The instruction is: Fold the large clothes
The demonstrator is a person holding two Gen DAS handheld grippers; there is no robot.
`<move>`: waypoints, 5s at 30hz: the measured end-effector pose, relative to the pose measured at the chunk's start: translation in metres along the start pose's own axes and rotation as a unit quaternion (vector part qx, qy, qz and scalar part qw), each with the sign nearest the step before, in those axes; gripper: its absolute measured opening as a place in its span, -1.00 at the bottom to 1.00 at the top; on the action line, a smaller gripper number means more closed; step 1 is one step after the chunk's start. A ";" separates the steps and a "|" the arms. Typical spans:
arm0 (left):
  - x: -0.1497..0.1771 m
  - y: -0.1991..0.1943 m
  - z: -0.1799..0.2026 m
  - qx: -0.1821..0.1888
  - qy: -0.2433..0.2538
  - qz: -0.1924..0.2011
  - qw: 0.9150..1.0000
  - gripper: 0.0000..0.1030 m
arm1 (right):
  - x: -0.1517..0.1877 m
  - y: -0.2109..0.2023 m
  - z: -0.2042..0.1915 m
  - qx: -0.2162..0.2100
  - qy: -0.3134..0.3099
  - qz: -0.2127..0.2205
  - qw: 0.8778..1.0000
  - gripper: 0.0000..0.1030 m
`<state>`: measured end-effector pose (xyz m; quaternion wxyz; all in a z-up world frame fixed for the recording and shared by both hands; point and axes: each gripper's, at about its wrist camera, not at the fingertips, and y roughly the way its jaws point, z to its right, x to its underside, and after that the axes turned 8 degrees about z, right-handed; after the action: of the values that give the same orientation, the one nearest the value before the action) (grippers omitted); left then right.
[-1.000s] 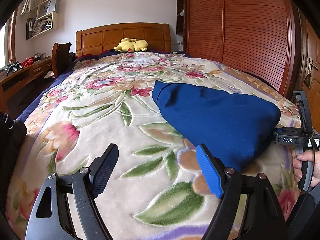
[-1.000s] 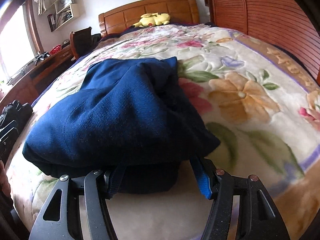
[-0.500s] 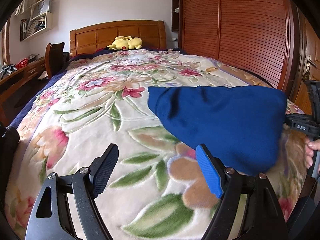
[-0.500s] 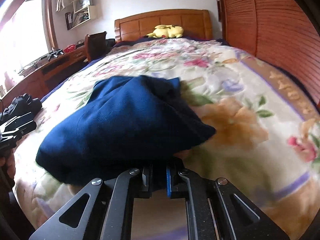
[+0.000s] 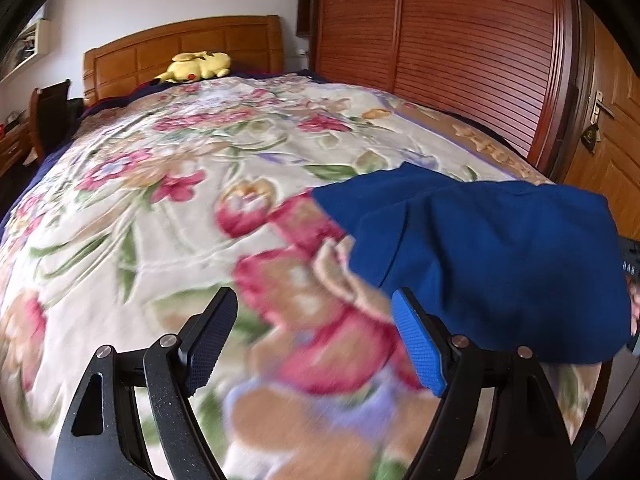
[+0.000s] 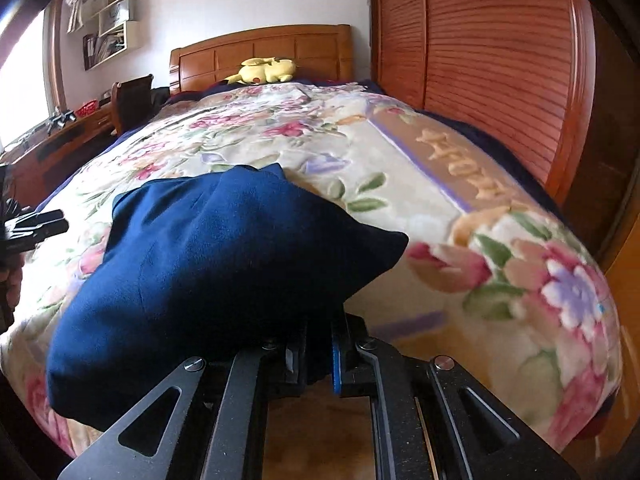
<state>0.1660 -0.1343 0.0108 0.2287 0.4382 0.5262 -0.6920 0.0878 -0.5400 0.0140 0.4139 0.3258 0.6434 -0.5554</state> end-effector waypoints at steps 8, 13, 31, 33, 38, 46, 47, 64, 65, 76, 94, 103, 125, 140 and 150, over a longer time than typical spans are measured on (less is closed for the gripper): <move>-0.017 0.047 0.023 0.009 0.011 -0.018 1.000 0.56 | 0.009 0.000 0.004 -0.002 0.031 0.003 1.000 -0.75; -0.018 0.066 0.030 0.011 0.012 -0.027 0.999 0.56 | 0.009 0.000 0.003 0.004 0.039 0.005 0.999 -0.56; -0.016 0.080 0.038 0.006 0.033 -0.035 0.999 0.56 | 0.016 0.008 0.001 0.011 0.060 0.001 0.998 -0.14; -0.016 0.081 0.038 0.006 0.032 -0.036 0.999 0.56 | 0.016 0.008 0.002 0.011 0.061 0.002 0.998 -0.13; -0.016 0.082 0.038 0.004 0.033 -0.037 0.999 0.56 | 0.016 0.008 0.003 0.002 0.066 0.002 0.998 -0.13; -0.019 0.053 0.035 -0.020 0.037 -0.010 0.999 0.56 | 0.017 -0.003 -0.002 -0.068 0.079 0.000 0.995 -0.75; -0.020 0.049 0.034 -0.022 0.038 -0.006 0.999 0.56 | 0.017 -0.007 -0.002 -0.079 0.087 0.001 0.993 -0.78; -0.022 -0.015 0.055 -0.008 0.071 0.035 0.997 0.56 | 0.016 -0.020 0.005 -0.031 0.115 0.009 0.993 -0.62; -0.022 -0.013 0.054 -0.012 0.076 0.033 0.996 0.56 | 0.019 -0.024 0.011 -0.023 0.127 0.015 0.991 -0.49; -0.024 0.045 0.016 -0.024 0.042 -0.018 0.999 0.56 | -0.006 -0.081 0.000 0.026 0.134 0.113 0.984 0.67; -0.016 0.077 0.026 0.073 0.011 -0.065 0.995 -0.55 | 0.013 0.016 -0.002 -0.042 0.121 -0.032 0.991 -0.25; -0.049 0.003 0.028 0.044 0.043 0.019 0.998 -0.68 | -0.007 -0.021 -0.042 -0.052 0.075 0.028 0.995 -0.44; -0.056 -0.211 -0.179 -0.175 0.024 0.129 0.976 -0.72 | -0.079 0.000 -0.273 -0.226 -0.068 0.101 0.966 -0.48; -0.016 -0.416 -0.349 -0.383 -0.039 0.192 0.903 -0.73 | -0.152 0.038 -0.510 -0.378 -0.154 0.155 0.900 -0.49; 0.106 -0.442 -0.442 -0.479 -0.123 0.087 0.865 -0.72 | -0.121 0.182 -0.655 -0.454 -0.194 0.059 0.867 -0.37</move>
<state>-0.0701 0.4426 0.1268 0.5326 0.2298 0.7201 -0.3807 0.1895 0.1409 0.0675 0.6650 0.0248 0.7107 -0.2281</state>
